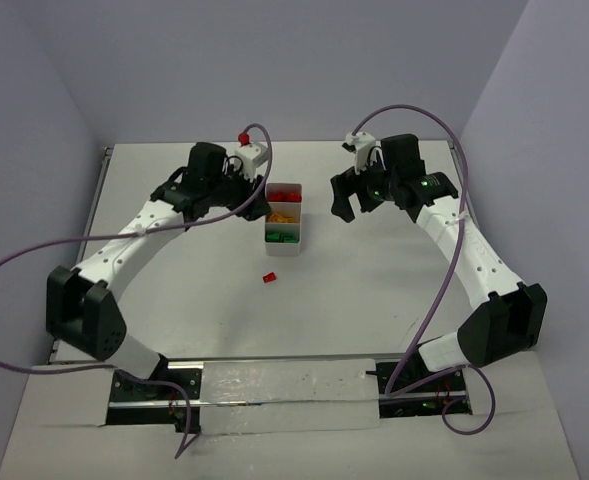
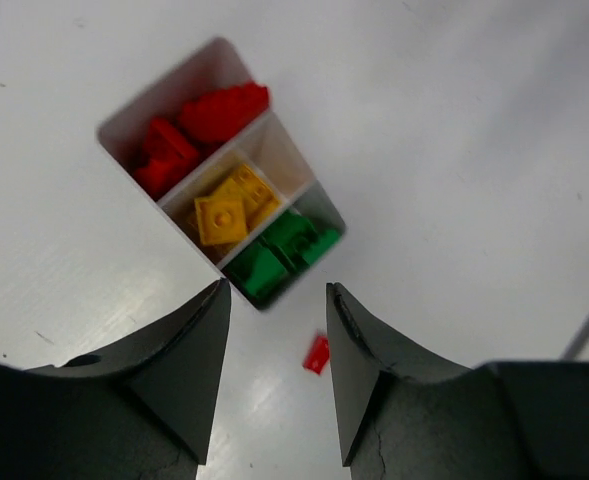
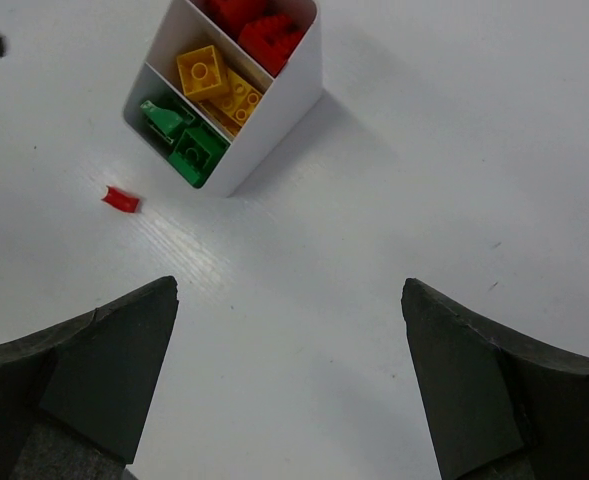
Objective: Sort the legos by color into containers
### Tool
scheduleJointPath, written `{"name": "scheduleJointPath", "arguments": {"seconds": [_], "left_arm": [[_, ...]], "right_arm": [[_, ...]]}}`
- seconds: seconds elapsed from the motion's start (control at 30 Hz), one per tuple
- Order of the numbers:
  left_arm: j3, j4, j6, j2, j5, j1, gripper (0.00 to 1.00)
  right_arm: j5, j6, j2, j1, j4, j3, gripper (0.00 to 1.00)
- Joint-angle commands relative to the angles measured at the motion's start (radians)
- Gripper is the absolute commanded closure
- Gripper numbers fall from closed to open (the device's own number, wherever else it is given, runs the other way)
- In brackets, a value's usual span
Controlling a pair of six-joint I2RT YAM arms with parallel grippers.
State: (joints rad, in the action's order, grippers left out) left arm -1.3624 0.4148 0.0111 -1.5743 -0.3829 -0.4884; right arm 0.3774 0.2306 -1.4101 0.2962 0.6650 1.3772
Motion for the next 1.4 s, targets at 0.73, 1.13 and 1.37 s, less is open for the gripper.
{"name": "scheduleJointPath", "arguments": {"seconds": [0.73, 1.13, 1.37], "left_arm": [[0.216, 0.064, 0.198, -0.142, 0.159, -0.226, 0.42], [0.178, 0.044, 0.231, -0.237, 0.187, -0.261, 0.43], [0.175, 0.036, 0.25, -0.254, 0.207, -0.274, 0.51]], "right_arm": [[-0.01, -0.013, 0.013, -0.058, -0.005, 0.026, 0.0], [-0.002, -0.005, 0.016, -0.066, -0.009, 0.001, 0.0], [0.0, -0.004, 0.013, -0.068, -0.01, 0.002, 0.0]]}}
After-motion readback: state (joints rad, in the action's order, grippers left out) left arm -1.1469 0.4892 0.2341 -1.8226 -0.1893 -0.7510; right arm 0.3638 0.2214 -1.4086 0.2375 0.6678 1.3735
